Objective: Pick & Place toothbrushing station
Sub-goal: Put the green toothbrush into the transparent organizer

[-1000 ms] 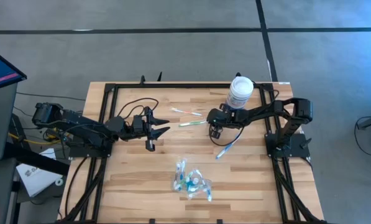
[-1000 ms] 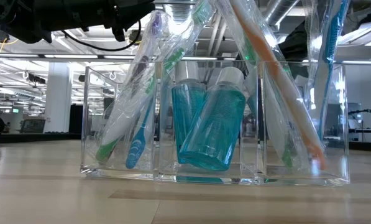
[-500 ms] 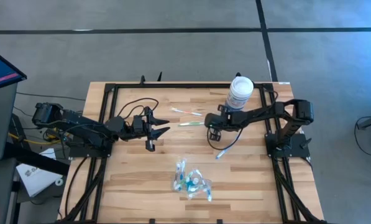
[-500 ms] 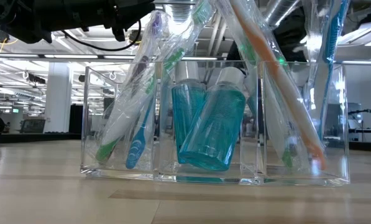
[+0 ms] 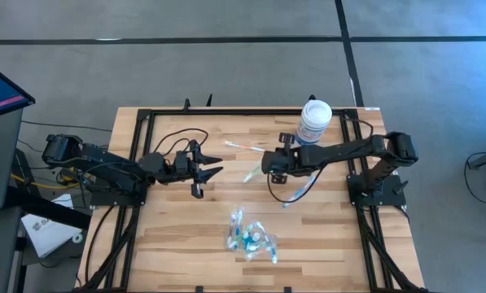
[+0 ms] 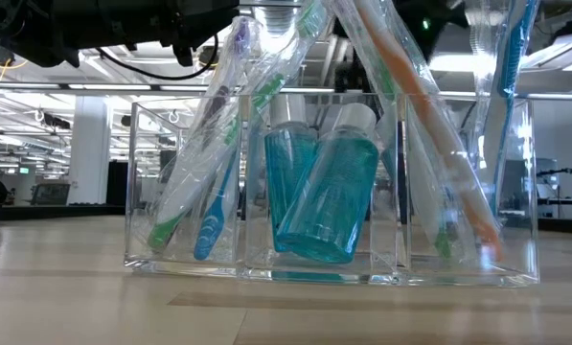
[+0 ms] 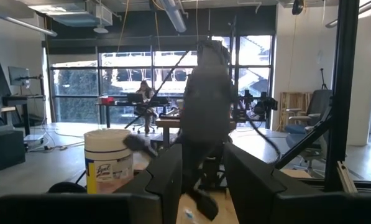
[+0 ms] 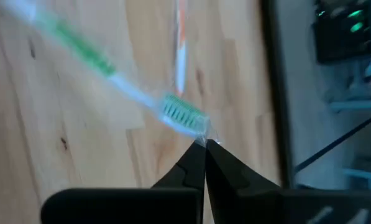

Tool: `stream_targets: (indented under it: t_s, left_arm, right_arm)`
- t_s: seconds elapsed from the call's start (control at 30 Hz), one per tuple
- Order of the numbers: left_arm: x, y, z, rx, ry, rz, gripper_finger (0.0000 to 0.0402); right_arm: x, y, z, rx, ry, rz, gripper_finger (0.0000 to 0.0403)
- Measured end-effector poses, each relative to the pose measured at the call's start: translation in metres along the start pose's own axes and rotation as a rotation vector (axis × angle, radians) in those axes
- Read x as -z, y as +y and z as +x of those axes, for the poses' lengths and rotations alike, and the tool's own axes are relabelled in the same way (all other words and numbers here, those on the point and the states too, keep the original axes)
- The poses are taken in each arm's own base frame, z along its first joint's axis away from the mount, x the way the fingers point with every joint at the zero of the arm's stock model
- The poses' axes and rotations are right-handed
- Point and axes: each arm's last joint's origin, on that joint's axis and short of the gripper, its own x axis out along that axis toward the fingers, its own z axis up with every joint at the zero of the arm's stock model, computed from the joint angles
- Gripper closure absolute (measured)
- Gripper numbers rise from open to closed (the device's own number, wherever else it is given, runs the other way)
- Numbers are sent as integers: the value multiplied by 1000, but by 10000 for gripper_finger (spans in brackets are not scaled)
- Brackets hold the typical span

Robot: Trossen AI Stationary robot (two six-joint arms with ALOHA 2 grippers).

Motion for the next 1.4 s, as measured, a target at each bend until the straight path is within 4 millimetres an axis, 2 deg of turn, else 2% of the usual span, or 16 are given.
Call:
stream_targets:
  t_s: [0.23,0.4,0.77,0.97,1.13,1.4]
  left_arm:
    - [3,0,0,1,26,-36,289]
    - [5,5,1,9,45,-108,289]
    - [12,20,4,14,105,-230,289]
    - [13,21,4,46,110,-250,289]
    - [19,20,15,44,136,-245,285]
    - [36,31,38,18,199,-264,246]
  right_arm:
    - [-28,-7,-39,72,-79,-62,403]
    - [-41,-12,-60,87,-136,-72,403]
    - [-62,-15,-99,113,-263,-97,403]
    - [-70,-16,-118,103,-327,-102,403]
    - [-74,-14,-131,94,-369,-114,403]
    - [-75,-6,-149,96,-413,-147,403]
